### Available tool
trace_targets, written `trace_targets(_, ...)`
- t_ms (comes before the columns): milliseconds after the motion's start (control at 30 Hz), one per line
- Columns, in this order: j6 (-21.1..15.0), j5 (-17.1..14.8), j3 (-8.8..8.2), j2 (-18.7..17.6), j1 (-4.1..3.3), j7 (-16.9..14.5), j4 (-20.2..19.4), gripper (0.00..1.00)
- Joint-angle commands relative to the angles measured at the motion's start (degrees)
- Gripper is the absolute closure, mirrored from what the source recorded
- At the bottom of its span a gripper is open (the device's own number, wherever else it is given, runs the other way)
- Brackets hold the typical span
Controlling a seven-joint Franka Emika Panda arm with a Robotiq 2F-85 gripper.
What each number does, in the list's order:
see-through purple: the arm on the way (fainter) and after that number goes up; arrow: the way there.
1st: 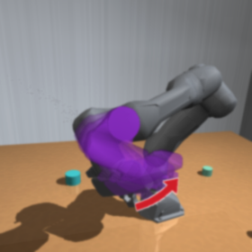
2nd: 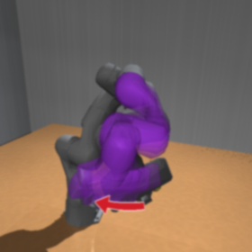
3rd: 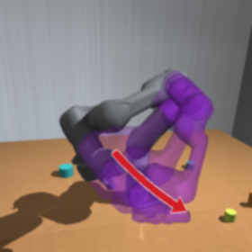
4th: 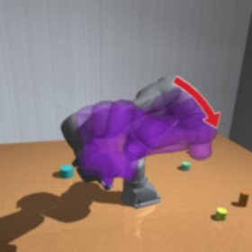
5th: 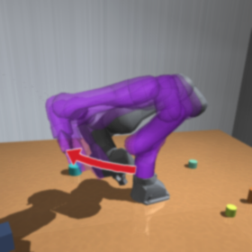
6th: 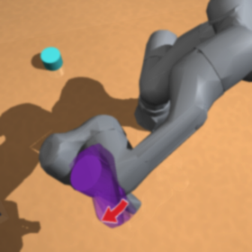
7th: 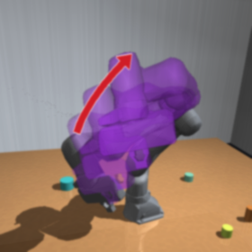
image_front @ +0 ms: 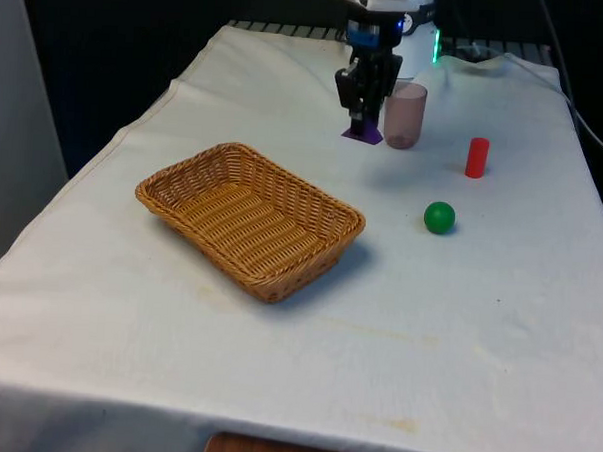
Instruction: Pick up the triangular block and place it into the basket.
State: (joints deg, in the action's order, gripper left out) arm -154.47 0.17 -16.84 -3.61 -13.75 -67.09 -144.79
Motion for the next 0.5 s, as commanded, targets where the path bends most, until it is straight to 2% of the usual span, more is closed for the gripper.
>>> trace_targets(0, 1.09, 0.74, -0.29, 0.17, 0.06, 0.74, 0.86, 0.67)
trace_targets(67, 0.97, 0.0, -0.11, 0.17, 0.0, 0.11, 0.8, 0.67)
trace_targets(167, 3.27, 0.4, -0.46, 0.52, 0.06, 0.92, 2.75, 0.67)
trace_targets(367, 4.58, -0.06, -0.52, 0.63, 0.06, 0.97, 4.3, 0.67)
trace_targets(467, 6.36, 0.17, -0.8, 0.74, 0.11, 1.78, 5.96, 0.67)
